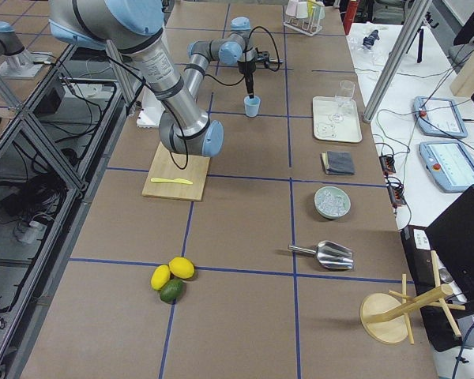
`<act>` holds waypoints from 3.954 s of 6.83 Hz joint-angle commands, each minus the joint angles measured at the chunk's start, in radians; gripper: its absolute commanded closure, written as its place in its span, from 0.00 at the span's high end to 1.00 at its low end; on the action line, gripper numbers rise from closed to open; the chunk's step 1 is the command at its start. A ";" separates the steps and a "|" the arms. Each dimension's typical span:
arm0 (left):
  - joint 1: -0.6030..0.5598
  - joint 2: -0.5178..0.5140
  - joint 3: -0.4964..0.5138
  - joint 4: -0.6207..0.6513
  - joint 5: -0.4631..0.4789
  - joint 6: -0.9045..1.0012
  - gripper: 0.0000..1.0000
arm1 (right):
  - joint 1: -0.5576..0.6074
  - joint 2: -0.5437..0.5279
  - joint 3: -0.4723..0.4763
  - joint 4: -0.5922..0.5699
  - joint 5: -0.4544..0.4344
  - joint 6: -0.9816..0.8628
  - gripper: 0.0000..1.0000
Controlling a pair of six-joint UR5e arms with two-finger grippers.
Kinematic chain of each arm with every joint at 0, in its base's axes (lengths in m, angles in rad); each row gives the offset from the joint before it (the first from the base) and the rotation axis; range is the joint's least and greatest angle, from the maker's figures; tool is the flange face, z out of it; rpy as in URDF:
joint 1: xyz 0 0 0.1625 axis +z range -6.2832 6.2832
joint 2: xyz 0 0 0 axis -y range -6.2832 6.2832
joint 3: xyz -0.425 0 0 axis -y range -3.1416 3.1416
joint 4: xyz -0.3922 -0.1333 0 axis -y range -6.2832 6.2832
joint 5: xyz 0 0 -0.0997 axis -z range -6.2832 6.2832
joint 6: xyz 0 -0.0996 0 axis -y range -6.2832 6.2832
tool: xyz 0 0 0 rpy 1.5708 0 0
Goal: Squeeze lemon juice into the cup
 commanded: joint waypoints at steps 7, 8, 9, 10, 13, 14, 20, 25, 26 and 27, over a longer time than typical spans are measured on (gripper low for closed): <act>0.129 -0.019 -0.057 -0.288 -0.183 -0.204 1.00 | 0.650 -0.604 0.093 0.019 0.435 -0.758 1.00; 0.241 -0.019 -0.060 -0.371 -0.151 -0.383 1.00 | 0.702 -0.648 0.085 0.019 0.438 -0.763 1.00; 0.360 -0.017 -0.069 -0.486 0.016 -0.575 1.00 | 0.736 -0.683 0.085 0.019 0.442 -0.805 1.00; 0.475 -0.026 -0.057 -0.516 0.070 -0.762 1.00 | 0.760 -0.722 0.084 0.025 0.445 -0.870 1.00; 0.637 -0.082 -0.020 -0.522 0.134 -1.020 0.86 | 0.849 -0.811 0.084 0.026 0.464 -1.005 1.00; 0.657 -0.083 0.027 -0.557 0.157 -1.015 0.83 | 0.880 -0.831 0.085 0.026 0.464 -1.046 1.00; 0.714 -0.121 0.181 -0.711 0.197 -1.006 0.61 | 0.934 -0.908 0.084 0.117 0.464 -1.080 1.00; 0.722 -0.112 0.170 -0.706 0.210 -1.004 0.00 | 0.935 -0.906 0.087 0.117 0.467 -1.077 1.00; 0.716 -0.112 0.144 -0.708 0.216 -1.004 0.00 | 0.935 -0.906 0.087 0.117 0.467 -1.077 1.00; 0.708 -0.112 0.085 -0.706 0.299 -0.971 0.00 | 0.935 -0.906 0.088 0.117 0.467 -1.077 1.00</act>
